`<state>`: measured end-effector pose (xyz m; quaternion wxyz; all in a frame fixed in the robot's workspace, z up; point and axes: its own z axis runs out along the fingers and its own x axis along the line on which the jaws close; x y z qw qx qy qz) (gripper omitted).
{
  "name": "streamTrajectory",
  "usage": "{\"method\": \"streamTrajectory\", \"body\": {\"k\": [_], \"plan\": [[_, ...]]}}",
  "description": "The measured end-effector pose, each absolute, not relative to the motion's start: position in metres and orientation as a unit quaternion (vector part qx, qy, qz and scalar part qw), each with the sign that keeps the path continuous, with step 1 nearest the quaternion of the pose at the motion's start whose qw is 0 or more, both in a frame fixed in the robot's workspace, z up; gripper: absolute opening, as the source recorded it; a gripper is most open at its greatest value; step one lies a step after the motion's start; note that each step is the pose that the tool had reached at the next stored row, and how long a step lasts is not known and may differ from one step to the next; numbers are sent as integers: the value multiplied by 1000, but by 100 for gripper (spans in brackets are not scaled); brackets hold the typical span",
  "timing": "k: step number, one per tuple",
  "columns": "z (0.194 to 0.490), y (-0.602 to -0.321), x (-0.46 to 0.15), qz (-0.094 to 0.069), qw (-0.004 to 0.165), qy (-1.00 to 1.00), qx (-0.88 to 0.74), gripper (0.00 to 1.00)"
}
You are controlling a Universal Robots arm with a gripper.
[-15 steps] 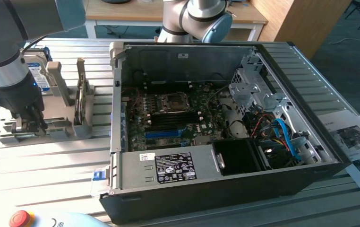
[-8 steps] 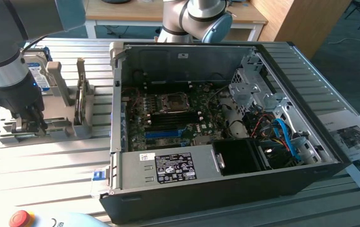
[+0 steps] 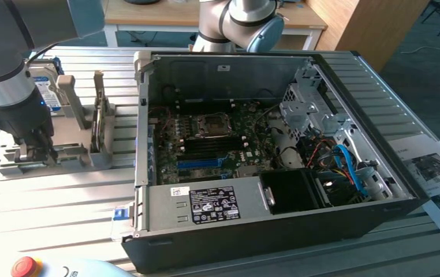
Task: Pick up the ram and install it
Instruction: 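Pick up the ram and move it above insertion slot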
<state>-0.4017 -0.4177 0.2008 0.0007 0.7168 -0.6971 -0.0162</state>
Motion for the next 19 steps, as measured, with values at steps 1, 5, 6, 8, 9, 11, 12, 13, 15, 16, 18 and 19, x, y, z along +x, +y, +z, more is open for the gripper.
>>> {"method": "streamTrajectory", "body": {"k": [1, 5, 6, 8, 9, 11, 12, 13, 15, 16, 18, 19], "plan": [[201, -418, -402, -16, 1, -697, 717, 15], [201, -418, -402, -16, 1, -697, 717, 12], [201, -418, -402, -16, 1, -697, 717, 12], [201, -418, -402, -16, 1, -697, 717, 12], [201, -418, -402, -16, 1, -697, 717, 12], [201, -418, -402, -16, 1, -697, 717, 12], [201, -418, -402, -16, 0, -697, 717, 12], [201, -418, -402, -16, 1, -697, 717, 12], [203, -418, -402, -16, 1, -697, 717, 12], [204, -418, -402, -16, 1, -697, 717, 12], [207, -418, -402, -16, 1, -697, 717, 12], [208, -418, -402, -16, 1, -697, 717, 12]]}}
